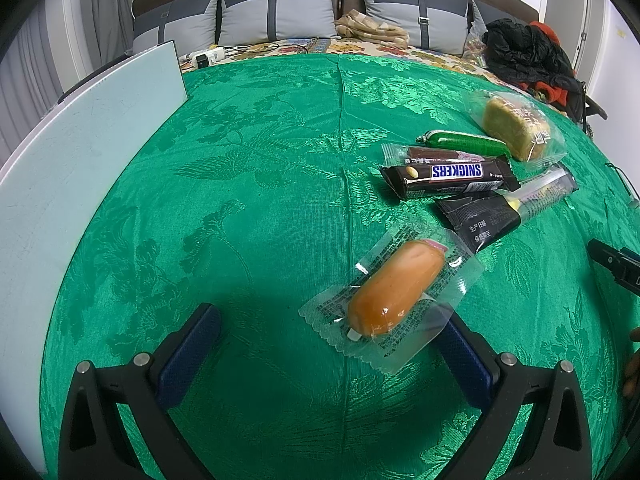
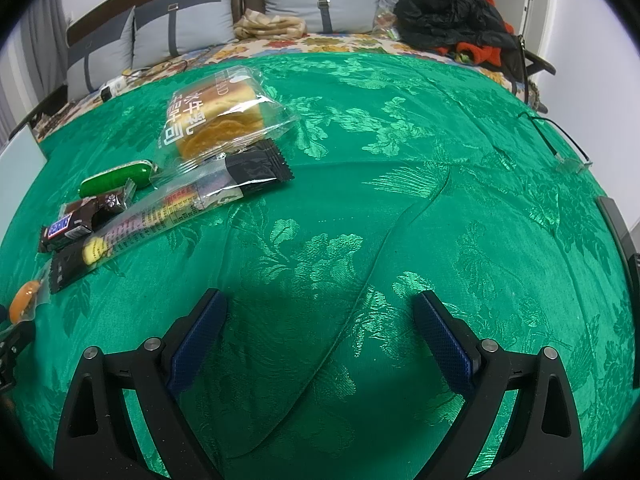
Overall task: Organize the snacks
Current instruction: 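Return both tools over the remaining snacks on the sheet, then grasp the sausage bun packet with the left tool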
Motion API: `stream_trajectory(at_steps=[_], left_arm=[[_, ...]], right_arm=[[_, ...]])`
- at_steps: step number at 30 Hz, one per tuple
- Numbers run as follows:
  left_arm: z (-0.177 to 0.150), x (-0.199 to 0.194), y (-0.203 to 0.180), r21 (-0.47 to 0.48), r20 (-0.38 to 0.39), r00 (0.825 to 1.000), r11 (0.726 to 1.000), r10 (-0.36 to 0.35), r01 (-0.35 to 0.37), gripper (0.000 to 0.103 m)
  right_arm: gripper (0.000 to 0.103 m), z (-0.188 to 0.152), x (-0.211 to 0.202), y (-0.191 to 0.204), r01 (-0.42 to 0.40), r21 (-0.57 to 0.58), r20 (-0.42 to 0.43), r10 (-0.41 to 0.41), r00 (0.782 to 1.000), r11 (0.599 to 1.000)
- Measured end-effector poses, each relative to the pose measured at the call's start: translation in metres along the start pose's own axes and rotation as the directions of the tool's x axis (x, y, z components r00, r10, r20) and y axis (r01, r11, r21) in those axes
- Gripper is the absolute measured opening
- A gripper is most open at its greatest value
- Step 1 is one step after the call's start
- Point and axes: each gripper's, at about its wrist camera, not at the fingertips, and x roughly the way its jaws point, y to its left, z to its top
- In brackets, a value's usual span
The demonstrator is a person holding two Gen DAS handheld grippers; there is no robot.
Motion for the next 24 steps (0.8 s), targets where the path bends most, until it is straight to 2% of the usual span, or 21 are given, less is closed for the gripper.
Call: stream_trajectory(at_steps=[4,8,13,15,17,19,22,24], left_arm=[[0.0,0.0,0.0,0.001,0.0,1.0,1.0,-0.002,0.002,0.103],[-0.008,-0.008,0.004,0.042,-0.012,1.0,0.999,-0.029,0.029,0.103],[-0.02,-0.023,0.023,0.073,-0.118,0.991,0.995,-0.06,0.069,0.103],[-0.015,-0.025,0.027,0.053,-0.149,0.985,0.994,-0.089,0.098,0.103],[0.0,-0.029,0.027,0.036,-0.14,0.978,0.986,-0.154,0.161,0.103],[0.018,-0.029,0.02,0.049,-0.132,0.976,0.982,-0.176,0.183,0.103],[0.042,-0.015,-0.001,0.121,-0.191,0.961,0.967,-0.197,0.223,0.102],[0.05,-0.004,-0.016,0.193,-0.221,0.96,0.957,-0.174,0.218,0.1]], right_arm=[[0.097,0.0,0.0,-0.001,0.0,0.0,0.0,0.0,1.0,1.0],[0.097,0.0,0.0,0.0,-0.001,0.0,0.0,0.001,1.0,1.0],[0.097,0.0,0.0,0.0,0.0,0.0,0.0,0.0,1.0,1.0],[0.097,0.0,0.0,0.0,0.001,0.0,0.0,-0.001,1.0,1.0],[0.097,0.0,0.0,0.0,0.0,0.0,0.0,0.0,1.0,1.0],[0.097,0.0,0.0,-0.001,0.0,0.001,0.0,0.0,1.0,1.0],[0.097,0.0,0.0,-0.001,0.0,0.001,0.0,0.0,1.0,1.0],[0.097,0.0,0.0,0.0,0.0,0.0,0.0,0.0,1.0,1.0]])
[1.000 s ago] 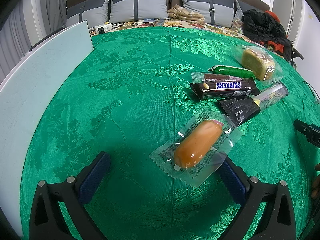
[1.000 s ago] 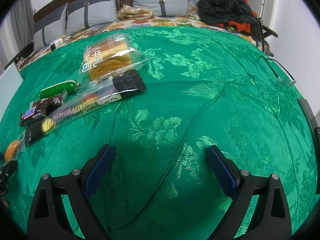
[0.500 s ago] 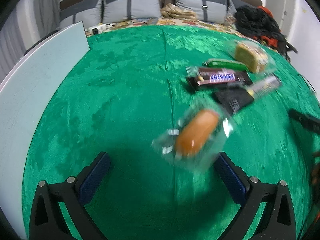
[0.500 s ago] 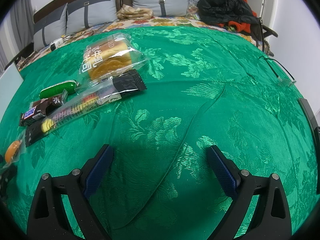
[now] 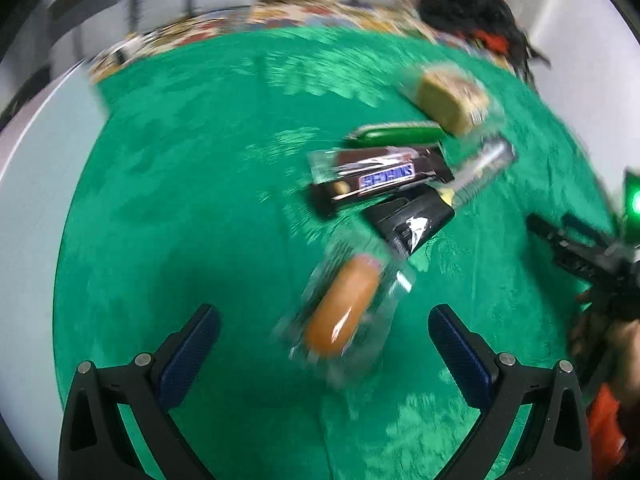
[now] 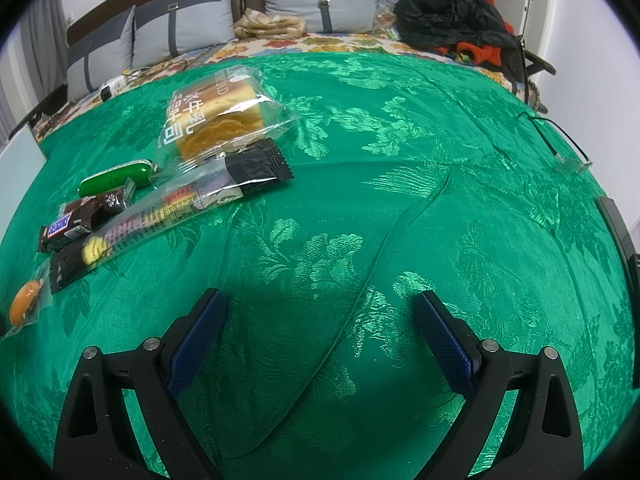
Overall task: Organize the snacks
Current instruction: 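Grasp the sausage bun packet with the left tool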
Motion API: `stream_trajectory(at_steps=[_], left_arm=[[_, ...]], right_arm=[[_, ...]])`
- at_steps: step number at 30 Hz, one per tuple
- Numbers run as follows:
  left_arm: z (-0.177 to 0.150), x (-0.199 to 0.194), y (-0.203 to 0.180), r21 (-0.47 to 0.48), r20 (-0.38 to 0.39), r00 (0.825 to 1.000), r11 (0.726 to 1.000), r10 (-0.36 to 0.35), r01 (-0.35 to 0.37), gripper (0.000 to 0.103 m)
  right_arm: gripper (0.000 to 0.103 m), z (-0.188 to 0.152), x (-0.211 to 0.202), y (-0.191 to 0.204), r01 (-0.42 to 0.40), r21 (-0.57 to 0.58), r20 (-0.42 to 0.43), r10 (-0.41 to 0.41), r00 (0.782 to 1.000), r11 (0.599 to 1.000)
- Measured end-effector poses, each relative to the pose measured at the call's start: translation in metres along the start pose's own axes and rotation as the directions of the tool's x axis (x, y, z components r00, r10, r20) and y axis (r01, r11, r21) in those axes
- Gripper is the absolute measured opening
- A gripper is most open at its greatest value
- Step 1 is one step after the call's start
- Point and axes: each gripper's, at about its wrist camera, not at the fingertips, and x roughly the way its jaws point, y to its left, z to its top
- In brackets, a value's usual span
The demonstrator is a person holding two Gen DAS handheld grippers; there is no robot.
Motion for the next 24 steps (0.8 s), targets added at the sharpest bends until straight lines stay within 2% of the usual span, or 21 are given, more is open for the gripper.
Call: stream_trajectory(at_steps=[2,3,4,5,7,11,15,18,23,24], left_arm=[[0.008,0.014,-0.009,0.068,-0.039,0.999,0.997,0.028,-0.025,0.089],[0.009,0.021,-0.012,0.091,-0.063,0.998,0.996,0.032,-0.026,0.08],[0.009,0.025,-0.015,0.109,-0.076,0.997,0.994,0.035,-0.027,0.077],[0.009,0.023,-0.017,0.118,-0.055,0.998,0.993,0.033,-0.027,0.071],[0.003,0.016,-0.018,0.112,-0.03,0.999,0.993,0.03,-0.027,0.052],[-0.015,0.006,-0.014,0.083,0.001,1.0,0.996,0.031,-0.031,0.047],[-0.041,-0.009,0.002,-0.04,0.043,0.997,0.997,0.065,-0.063,0.046],[-0.058,-0.018,0.018,-0.15,0.066,0.991,0.983,0.113,-0.102,0.046],[-0.069,-0.015,0.028,-0.207,0.105,0.985,0.971,0.14,-0.116,0.056],[-0.068,-0.014,0.028,-0.204,0.116,0.984,0.973,0.136,-0.111,0.064]], right_arm=[[0.097,0.0,0.0,0.0,0.0,0.0,0.0,0.0,1.0,1.0],[0.097,0.0,0.0,-0.001,0.0,0.0,0.0,0.0,1.0,1.0],[0.097,0.0,0.0,0.0,0.0,0.0,0.0,0.0,1.0,1.0],[0.097,0.0,0.0,0.0,0.0,0.0,0.0,0.0,1.0,1.0],[0.097,0.0,0.0,0.0,0.0,0.0,0.0,0.0,1.0,1.0],[0.097,0.0,0.0,0.0,0.0,0.0,0.0,0.0,1.0,1.0],[0.097,0.0,0.0,0.0,0.001,0.001,0.0,-0.001,1.0,1.0],[0.097,0.0,0.0,0.0,0.001,0.001,0.0,-0.001,1.0,1.0],[0.097,0.0,-0.001,0.0,0.001,0.001,0.0,-0.001,1.0,1.0],[0.097,0.0,-0.001,0.0,0.001,0.001,0.0,-0.001,1.0,1.0]])
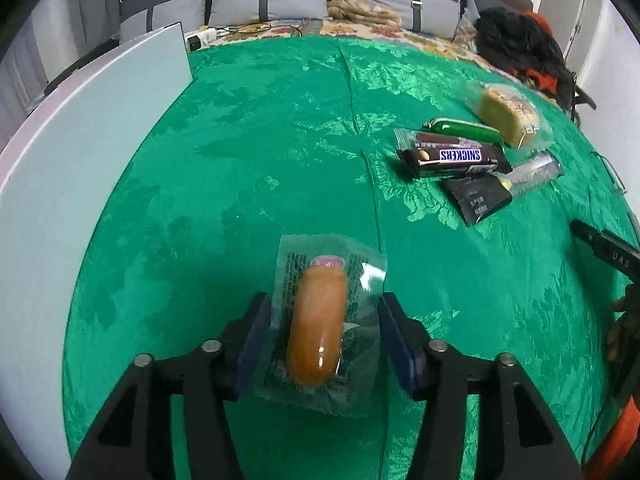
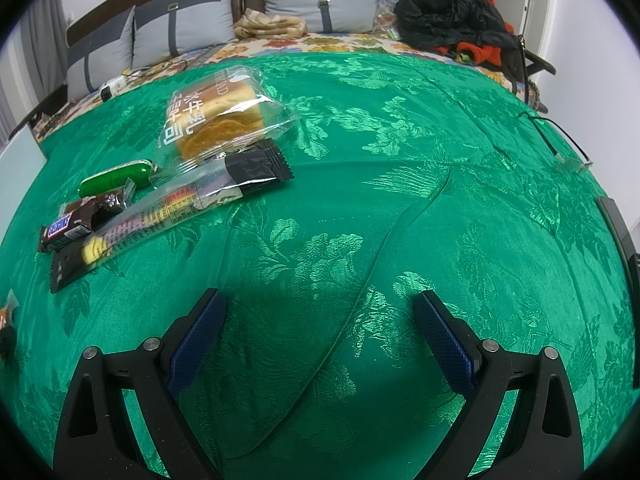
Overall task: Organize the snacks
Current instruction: 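Grasp the sausage bun packet with the left tool, then grasp the black-and-clear stick pack with the right tool while the left tool holds the bun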
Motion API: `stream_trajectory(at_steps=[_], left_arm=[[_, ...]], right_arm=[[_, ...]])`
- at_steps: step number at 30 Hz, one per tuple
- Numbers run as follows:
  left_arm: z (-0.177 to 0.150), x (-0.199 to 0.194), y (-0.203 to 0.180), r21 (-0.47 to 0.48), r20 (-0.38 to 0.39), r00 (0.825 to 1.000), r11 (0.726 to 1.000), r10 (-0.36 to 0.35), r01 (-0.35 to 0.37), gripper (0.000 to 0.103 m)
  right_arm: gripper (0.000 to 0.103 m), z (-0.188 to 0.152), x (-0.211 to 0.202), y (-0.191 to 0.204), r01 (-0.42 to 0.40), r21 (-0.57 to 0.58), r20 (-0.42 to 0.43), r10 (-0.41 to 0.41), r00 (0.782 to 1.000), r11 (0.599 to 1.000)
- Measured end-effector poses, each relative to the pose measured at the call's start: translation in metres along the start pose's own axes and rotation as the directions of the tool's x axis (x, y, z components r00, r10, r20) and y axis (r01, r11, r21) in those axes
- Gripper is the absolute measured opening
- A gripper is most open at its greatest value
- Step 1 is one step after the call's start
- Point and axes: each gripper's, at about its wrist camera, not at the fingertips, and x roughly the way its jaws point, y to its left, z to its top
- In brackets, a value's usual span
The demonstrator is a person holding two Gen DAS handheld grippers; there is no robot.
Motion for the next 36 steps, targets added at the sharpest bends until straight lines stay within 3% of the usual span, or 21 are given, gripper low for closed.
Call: stream_trajectory(at_steps=[1,2,5,9,36], left_arm=[[0.0,0.002,-0.001,0.007,0.003,1.0,1.0,-0.005,0.005,0.074],[-0.001,0.004,-0.003,0.02,0.008,1.0,1.0,-0.006,0.006,0.079],[-0.002,0.011,-0.009,0.079,0.042,0.999,0.996,0.028,-0.031,0.09],[0.001,0.017,0.0,0.051,0.047,0.999,0.998,0.027,-0.029,0.103],[0.003,0.02,0.002,0.056,0.073,0.997,0.998,0.023,-0.027,0.103]], right_arm=[[0.097,0.0,0.0,0.0,0.0,0.0,0.0,0.0,1.0,1.0],[0.097,0.0,0.0,0.0,0.0,0.0,0.0,0.0,1.0,1.0],[0.097,0.0,0.0,0.0,0.0,0.0,0.0,0.0,1.0,1.0],[0.097,0.0,0.0,0.0,0.0,0.001,0.0,0.0,1.0,1.0],[0.097,0.0,-0.001,0.0,0.001,0.001,0.0,-0.001,1.0,1.0]])
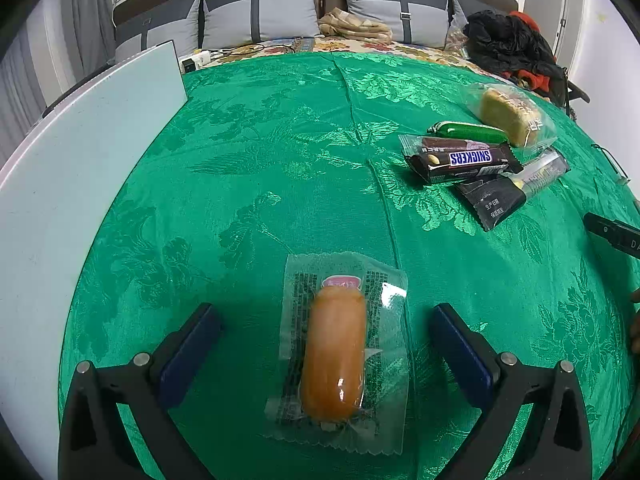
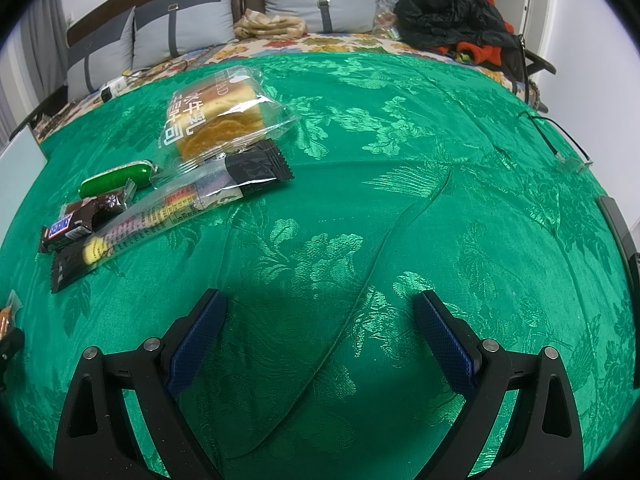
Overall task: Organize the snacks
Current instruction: 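Grasp the black-and-clear stick pack with the right tool while the left tool holds the bun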
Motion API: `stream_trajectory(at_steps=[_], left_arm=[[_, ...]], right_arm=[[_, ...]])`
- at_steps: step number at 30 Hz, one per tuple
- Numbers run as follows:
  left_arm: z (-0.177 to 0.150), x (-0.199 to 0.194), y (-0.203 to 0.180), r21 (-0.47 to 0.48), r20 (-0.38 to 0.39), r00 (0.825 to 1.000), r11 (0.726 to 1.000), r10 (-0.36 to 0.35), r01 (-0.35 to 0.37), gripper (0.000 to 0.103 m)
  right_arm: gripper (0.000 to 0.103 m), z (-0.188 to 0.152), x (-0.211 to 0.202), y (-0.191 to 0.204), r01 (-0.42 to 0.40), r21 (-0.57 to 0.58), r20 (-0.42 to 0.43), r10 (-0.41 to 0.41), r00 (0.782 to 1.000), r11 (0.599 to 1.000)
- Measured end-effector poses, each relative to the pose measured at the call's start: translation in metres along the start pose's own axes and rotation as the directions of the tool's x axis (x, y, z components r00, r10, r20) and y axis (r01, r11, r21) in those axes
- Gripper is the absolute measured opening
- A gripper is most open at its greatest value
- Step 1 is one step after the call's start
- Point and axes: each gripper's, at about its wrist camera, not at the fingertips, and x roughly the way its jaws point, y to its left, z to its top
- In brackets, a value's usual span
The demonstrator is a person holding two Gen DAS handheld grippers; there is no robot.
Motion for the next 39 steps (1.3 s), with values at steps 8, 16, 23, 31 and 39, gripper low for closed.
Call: stream_trajectory(at_steps=[8,16,23,31,39], left_arm=[[0.0,0.0,0.0,0.0,0.0,1.0,1.0,0.0,0.0,0.103],[0.0,0.0,0.0,0.0,0.0,1.0,1.0,0.0,0.0,0.103],[0.0,0.0,0.0,0.0,0.001,1.0,1.0,0.0,0.0,0.103],[0.0,0.001,0.0,0.0,0.001,1.0,1.0,0.0,0.0,0.103],[0.0,0.0,0.0,0.0,0.001,1.0,1.0,0.001,-0.001,0.103]], right_arm=[[0.097,0.0,0.0,0.0,0.0,0.0,0.0,0.0,1.0,1.0],[0.096,0.024,-0.003,-0.005,-0.118,0.186,-0.078,0.134,0.988,0.976],[0.095,0.067,0.026,0.046,-0.105,0.341,-0.152,0.165,0.975,0.934],[0.096,0.058,0.036,0.087,0.023,-0.015,-0.113,-0.025,0.993,1.0],[0.096,0.014,-0.003,0.034,-0.119,-0.196,-0.122,0.096,0.988,0.973]])
